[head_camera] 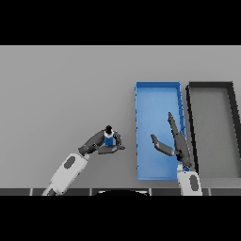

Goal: Pick up the blue pipe and place it into the blue bin.

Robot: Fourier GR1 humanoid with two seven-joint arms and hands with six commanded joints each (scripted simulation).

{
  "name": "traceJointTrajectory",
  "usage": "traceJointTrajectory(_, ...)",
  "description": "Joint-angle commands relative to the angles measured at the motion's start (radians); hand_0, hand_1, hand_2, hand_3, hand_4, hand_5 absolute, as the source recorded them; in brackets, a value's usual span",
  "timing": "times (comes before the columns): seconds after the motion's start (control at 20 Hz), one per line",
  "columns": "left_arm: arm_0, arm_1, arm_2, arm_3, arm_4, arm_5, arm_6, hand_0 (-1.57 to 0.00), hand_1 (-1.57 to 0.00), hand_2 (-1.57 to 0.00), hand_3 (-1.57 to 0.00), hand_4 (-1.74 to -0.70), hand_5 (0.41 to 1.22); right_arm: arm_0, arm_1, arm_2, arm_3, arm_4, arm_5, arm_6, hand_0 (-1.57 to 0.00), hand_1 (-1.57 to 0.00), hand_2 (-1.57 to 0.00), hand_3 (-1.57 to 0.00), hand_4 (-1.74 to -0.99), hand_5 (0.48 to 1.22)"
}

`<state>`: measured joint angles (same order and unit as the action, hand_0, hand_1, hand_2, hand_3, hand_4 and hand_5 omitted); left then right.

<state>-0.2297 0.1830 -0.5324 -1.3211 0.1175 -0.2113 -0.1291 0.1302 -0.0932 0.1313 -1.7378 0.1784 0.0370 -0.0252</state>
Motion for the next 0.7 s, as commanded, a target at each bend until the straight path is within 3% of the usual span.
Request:
traceJointTrajectory(0.0, 0.004, 0.011, -0.005, -0.003, 0.002, -0.017, -0.012, -1.02, -1.11, -1.14, -1.1, -1.57, 1.034, -0.005, -0.002, -0.001, 0.003, -0.001, 0.002, 0.002, 0.0, 0.0, 0.0, 0.0, -1.196, 0.604)
traceJointTrajectory(0.1, 0.019, 0.008, -0.026, -0.011, -0.015, 0.003, -0.059, -1.22, -1.28, -1.3, -1.22, -1.63, 1.101, -0.002, -0.002, 0.004, -0.007, 0.006, 0.0, -0.001, 0.0, 0.0, 0.0, 0.0, -1.195, 0.603)
traceJointTrajectory(0.25, 0.017, -0.005, -0.028, -0.017, -0.027, 0.035, -0.065, -1.39, -1.42, -1.43, -1.35, -1.68, 1.16, -0.004, 0.0, 0.007, -0.004, 0.005, 0.003, 0.009, 0.0, 0.0, 0.0, 0.0, -1.192, 0.602)
traceJointTrajectory(0.5, -0.006, -0.027, -0.017, -0.119, 0.002, 0.058, -0.07, -1.51, -1.52, -1.52, -1.45, -1.72, 1.201, -0.01, -0.005, 0.002, 0.008, 0.015, -0.003, 0.001, 0.0, 0.0, 0.0, 0.0, -1.183, 0.606)
traceJointTrajectory(0.65, -0.018, -0.035, -0.029, -0.175, 0.011, 0.055, -0.038, -1.54, -1.55, -1.55, -1.47, -1.73, 1.211, -0.012, -0.014, -0.007, 0.016, 0.015, -0.005, -0.021, 0.0, 0.0, 0.0, 0.0, -1.164, 0.602)
